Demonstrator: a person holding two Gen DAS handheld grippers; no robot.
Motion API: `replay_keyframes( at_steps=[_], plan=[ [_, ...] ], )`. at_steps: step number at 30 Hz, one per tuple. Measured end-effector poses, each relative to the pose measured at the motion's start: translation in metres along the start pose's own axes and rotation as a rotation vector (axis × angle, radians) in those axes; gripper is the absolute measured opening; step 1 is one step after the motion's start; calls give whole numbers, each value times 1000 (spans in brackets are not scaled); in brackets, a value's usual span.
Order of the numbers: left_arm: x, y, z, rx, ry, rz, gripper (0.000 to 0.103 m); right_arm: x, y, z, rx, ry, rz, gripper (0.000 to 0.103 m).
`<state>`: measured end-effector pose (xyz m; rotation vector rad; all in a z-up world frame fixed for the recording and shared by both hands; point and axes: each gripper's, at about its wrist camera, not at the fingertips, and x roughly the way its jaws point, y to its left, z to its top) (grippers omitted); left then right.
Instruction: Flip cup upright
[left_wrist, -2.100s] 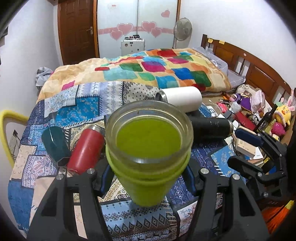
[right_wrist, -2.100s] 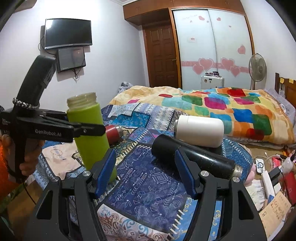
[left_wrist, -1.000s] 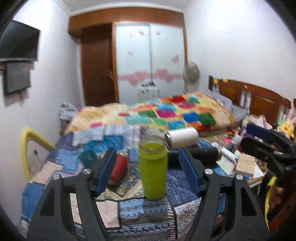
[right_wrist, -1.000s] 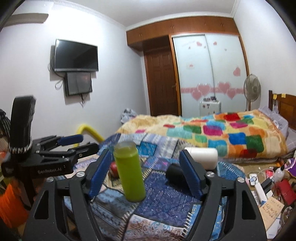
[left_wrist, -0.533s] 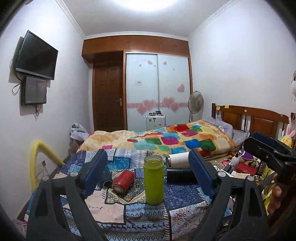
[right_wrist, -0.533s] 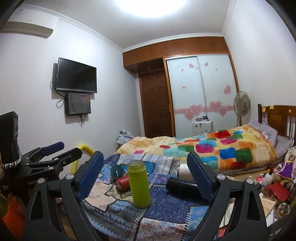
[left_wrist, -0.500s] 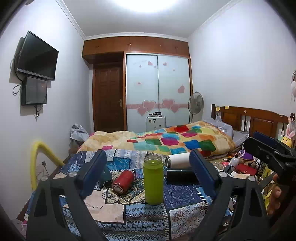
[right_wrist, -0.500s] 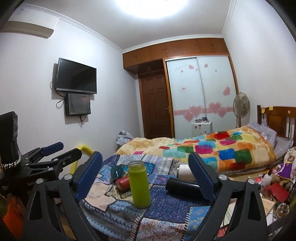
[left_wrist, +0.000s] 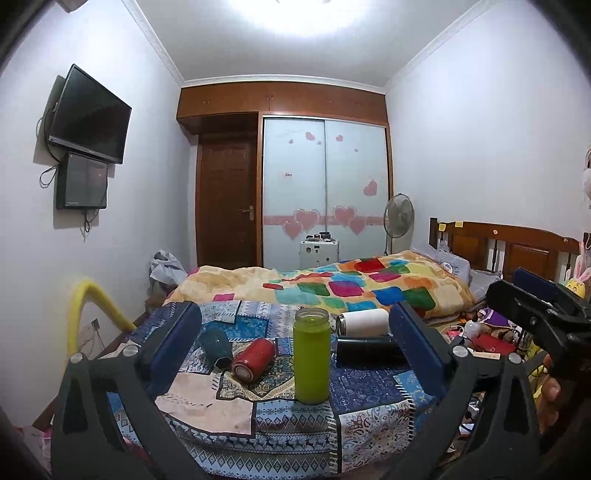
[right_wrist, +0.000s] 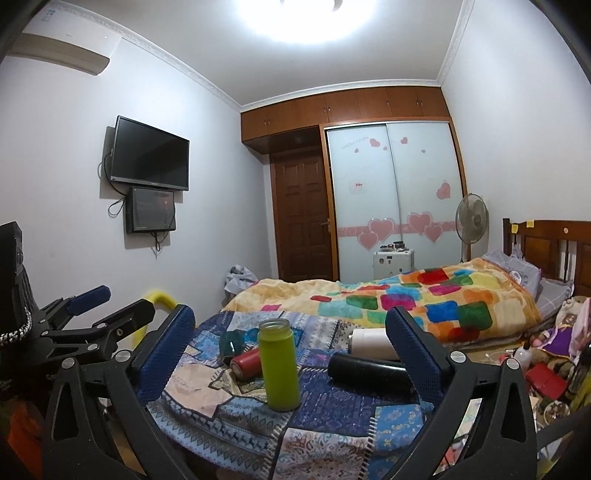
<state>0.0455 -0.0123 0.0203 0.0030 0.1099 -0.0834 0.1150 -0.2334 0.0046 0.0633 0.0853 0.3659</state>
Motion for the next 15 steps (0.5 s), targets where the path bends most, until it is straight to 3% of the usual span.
replay_keyframes(
  at_steps=[15],
  plan=[
    [-3, 5, -1, -14, -3, 19, 103, -2, 2, -1, -5, 0, -1, 103]
  ],
)
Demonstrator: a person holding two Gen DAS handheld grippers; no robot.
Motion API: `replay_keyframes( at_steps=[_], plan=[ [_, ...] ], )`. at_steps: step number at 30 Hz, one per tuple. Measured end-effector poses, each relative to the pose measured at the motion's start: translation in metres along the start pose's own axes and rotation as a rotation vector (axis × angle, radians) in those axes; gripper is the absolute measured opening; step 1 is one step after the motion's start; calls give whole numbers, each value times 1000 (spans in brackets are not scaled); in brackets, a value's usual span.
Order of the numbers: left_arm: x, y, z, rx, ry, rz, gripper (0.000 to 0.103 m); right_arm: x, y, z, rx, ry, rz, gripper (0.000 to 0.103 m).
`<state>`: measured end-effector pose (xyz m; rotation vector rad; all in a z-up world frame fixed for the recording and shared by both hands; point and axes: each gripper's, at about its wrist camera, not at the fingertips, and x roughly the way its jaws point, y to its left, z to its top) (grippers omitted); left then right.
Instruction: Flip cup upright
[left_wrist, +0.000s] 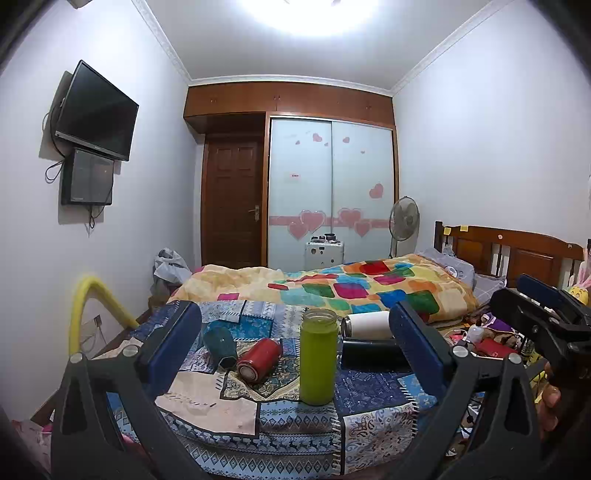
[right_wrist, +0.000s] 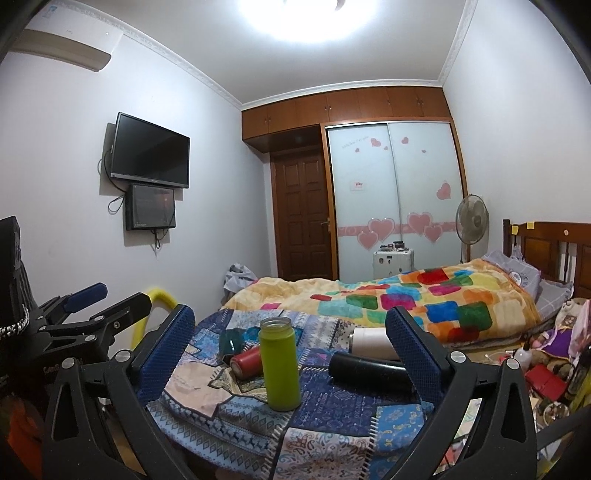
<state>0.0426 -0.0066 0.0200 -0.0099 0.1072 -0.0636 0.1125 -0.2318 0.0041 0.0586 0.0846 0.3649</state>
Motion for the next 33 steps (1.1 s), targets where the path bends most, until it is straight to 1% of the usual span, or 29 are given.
replay_keyframes(
  at_steps=[6, 13, 19, 33],
  plan=[
    [1, 0, 0, -2, 3, 2, 103, -1, 1, 0, 0, 0, 0, 103],
    [1, -1, 0, 8, 1, -19, 103, -2, 1, -2, 2, -4, -4, 103],
    [1, -2, -1, 9, -4, -17, 103, -4, 0, -3, -1, -4, -10, 103],
    [8, -3, -1, 2, 23, -28, 103, -9, -3, 0, 3, -5, -25, 103]
  ],
)
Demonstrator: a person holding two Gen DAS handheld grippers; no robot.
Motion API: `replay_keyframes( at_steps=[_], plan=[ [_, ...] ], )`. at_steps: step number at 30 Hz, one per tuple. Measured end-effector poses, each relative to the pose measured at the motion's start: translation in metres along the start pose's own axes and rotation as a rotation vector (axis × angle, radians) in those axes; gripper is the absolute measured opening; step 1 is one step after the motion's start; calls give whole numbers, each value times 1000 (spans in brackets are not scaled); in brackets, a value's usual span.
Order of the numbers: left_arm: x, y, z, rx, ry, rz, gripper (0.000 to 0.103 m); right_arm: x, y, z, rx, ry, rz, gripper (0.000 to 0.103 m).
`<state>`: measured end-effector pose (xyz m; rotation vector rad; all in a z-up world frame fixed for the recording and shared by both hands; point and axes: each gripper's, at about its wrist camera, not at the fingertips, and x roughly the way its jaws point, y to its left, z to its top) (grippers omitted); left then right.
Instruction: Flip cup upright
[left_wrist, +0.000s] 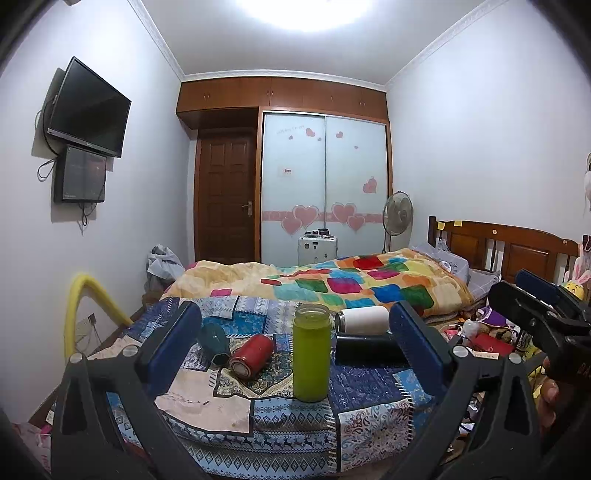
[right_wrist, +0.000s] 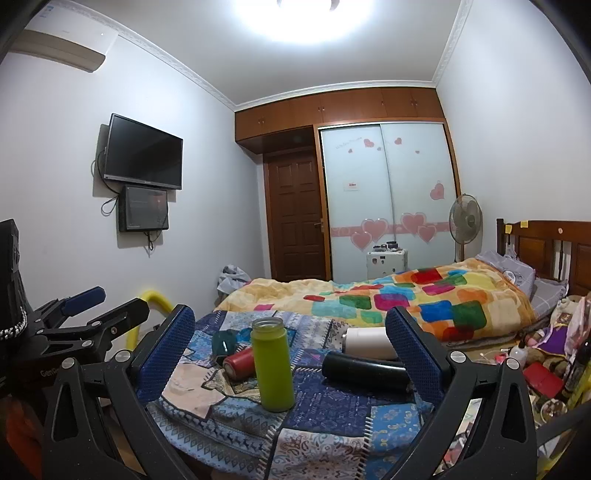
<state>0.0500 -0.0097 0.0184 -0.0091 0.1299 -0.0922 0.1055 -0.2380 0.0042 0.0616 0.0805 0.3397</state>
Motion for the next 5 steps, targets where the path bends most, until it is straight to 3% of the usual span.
replay_keyframes(
  at_steps=[5],
  plan=[
    [2, 0, 0, -3, 7, -2, 103, 1, -1, 0, 2, 3, -9, 103]
  ],
)
